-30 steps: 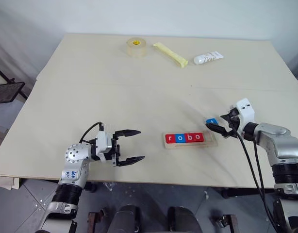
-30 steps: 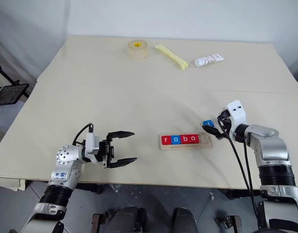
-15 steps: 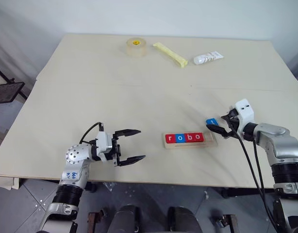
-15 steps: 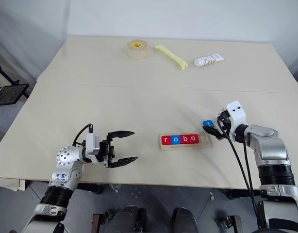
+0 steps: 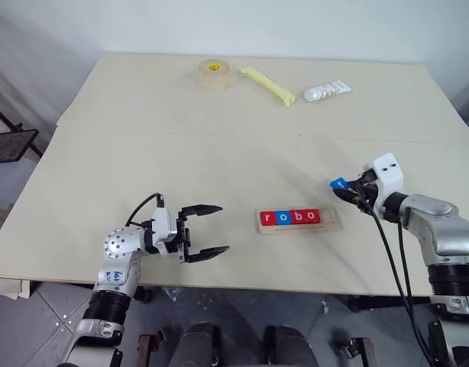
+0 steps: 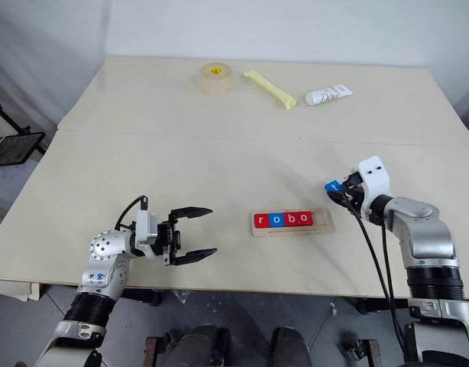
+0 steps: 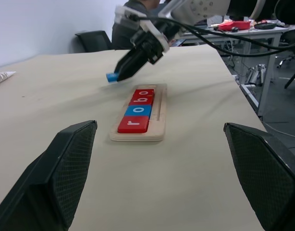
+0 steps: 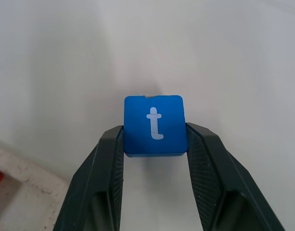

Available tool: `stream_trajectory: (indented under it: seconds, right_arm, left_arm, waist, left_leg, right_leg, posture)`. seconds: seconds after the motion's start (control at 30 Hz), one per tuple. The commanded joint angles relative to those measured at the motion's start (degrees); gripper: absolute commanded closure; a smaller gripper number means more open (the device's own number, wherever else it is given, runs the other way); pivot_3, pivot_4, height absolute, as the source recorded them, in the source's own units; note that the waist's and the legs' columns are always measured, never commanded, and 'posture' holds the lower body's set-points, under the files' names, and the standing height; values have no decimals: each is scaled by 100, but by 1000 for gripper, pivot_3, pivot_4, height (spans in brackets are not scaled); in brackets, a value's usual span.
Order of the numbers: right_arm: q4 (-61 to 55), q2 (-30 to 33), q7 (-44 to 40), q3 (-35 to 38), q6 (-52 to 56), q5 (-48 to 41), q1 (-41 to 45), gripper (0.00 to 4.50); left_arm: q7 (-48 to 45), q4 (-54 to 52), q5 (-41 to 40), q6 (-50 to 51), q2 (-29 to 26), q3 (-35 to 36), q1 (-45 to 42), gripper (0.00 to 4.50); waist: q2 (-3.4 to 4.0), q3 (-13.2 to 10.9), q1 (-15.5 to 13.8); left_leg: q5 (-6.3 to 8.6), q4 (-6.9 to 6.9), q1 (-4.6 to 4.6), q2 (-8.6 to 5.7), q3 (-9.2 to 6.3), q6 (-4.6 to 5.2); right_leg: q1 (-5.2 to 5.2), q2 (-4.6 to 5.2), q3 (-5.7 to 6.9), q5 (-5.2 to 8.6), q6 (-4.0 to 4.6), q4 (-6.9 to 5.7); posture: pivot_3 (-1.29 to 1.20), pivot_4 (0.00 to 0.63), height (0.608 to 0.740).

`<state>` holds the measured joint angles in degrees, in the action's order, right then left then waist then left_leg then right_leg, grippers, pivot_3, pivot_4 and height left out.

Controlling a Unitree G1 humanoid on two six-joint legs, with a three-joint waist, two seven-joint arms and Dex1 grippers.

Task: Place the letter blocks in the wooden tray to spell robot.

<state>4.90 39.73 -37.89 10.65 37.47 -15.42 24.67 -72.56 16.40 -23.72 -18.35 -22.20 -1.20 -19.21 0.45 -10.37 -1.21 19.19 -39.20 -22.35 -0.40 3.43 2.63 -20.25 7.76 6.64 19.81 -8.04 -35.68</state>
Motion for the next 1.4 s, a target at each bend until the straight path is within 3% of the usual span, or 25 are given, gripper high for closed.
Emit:
stream_trajectory:
  seconds: [0.03,0.17,0.33,0.5,0.67,0.97,1.17,1.4]
  right_arm:
    - [-1046,86,399,783,380,-225,-570,3042]
    - [-2240,-171,820,1414,882,-427,-1577,3042]
    - [-2995,-661,1308,1656,1213,-613,-2141,3042]
    - [-3155,-1191,1776,1744,1227,-616,-2508,3042]
    - [-3058,-1228,1793,1598,1081,-622,-2550,3042]
    - [-2966,-1174,1774,1578,856,-668,-2479,32]
    - [-3234,-1101,1536,1641,807,-848,-2757,32]
    - [-3188,175,-245,2167,152,-1130,-3846,32]
  left_arm:
    - [-126,33,-43,-59,-106,63,-19,0]
    - [-251,165,-62,-39,-145,67,-110,0]
    - [-375,324,-58,-24,-113,48,-271,0]
    - [-498,450,-54,-4,-87,14,-413,0]
    - [-547,479,-53,14,-93,36,-460,0]
    - [-530,417,-46,37,-91,33,-435,0]
    - [-513,389,-46,38,-83,32,-424,0]
    - [-581,568,-18,23,-27,-2,-585,0]
  waist:
    - [0,0,-28]
    - [0,0,-28]
    - [0,1,9]
    - [0,1,1]
    - [1,1,3]
    - [1,1,1]
    - [1,1,-2]
    - [0,1,-24]
  left_leg:
    - [0,1,0,0,-2,0]
    - [0,2,-4,-4,-5,0]
    - [-2,2,3,2,15,-4]
    - [-3,3,6,0,17,-5]
    - [-3,3,5,3,23,-5]
    - [-3,3,5,1,24,-5]
    - [-3,3,5,1,24,-4]
    - [0,4,4,-4,26,2]
  right_leg:
    - [0,0,1,0,0,-1]
    - [0,2,0,0,0,1]
    - [0,-5,-15,0,0,3]
    - [-2,-7,-25,0,0,1]
    - [-8,-10,-31,0,0,0]
    - [-9,-9,-33,0,0,-1]
    - [-9,-9,-33,0,0,-2]
    - [-7,-5,-37,0,0,1]
  posture:
    - [0,150,740]
    - [0,150,740]
    - [0,150,740]
    - [0,150,740]
    - [0,150,740]
    - [0,150,740]
    - [0,150,740]
    - [0,150,740]
